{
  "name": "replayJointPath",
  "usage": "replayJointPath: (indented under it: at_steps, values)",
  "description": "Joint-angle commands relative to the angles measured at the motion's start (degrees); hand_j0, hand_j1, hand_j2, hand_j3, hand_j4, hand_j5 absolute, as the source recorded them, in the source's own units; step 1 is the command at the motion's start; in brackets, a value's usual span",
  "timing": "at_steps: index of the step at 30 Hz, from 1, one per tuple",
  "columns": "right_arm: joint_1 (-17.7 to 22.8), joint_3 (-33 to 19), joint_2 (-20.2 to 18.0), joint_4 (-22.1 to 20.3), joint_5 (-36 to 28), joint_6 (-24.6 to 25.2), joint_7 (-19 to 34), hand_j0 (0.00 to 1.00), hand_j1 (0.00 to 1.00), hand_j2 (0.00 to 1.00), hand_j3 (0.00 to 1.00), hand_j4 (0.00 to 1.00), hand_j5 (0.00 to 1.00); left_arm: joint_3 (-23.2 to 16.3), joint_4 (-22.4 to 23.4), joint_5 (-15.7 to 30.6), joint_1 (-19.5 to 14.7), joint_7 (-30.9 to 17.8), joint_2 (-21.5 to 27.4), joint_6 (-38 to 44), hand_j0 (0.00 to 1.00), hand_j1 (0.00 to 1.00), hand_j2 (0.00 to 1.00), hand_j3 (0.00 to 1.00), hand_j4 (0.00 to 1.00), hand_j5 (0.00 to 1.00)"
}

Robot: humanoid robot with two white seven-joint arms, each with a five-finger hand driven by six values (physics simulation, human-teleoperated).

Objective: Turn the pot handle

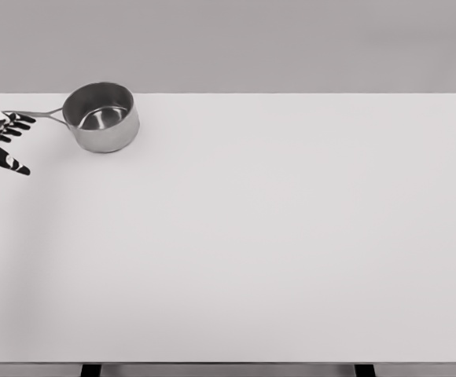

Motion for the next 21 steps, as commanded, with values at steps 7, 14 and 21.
replayJointPath:
  at_steps: [7, 14, 21]
  values:
    - [0.00, 0.03, 0.00, 0.01, 0.00, -0.01, 0.01, 1.00, 1.00, 1.00, 1.00, 1.00, 1.00, 0.28, -0.40, 0.34, 0.62, 0.01, -0.33, -0.10, 1.00, 1.00, 1.00, 1.00, 1.00, 1.00]
    - [0.00, -0.06, 0.00, 0.01, 0.00, -0.01, 0.01, 1.00, 1.00, 1.00, 1.00, 1.00, 1.00, 0.72, -6.82, 4.03, 2.46, 0.01, 2.04, -1.24, 1.00, 1.00, 1.00, 1.00, 1.00, 1.00]
    - [0.00, 0.03, 0.00, 0.01, 0.00, -0.01, 0.01, 1.00, 1.00, 1.00, 1.00, 1.00, 1.00, 0.81, -8.31, 6.40, 4.13, 0.01, 5.12, -2.21, 1.00, 1.00, 1.00, 1.00, 1.00, 1.00]
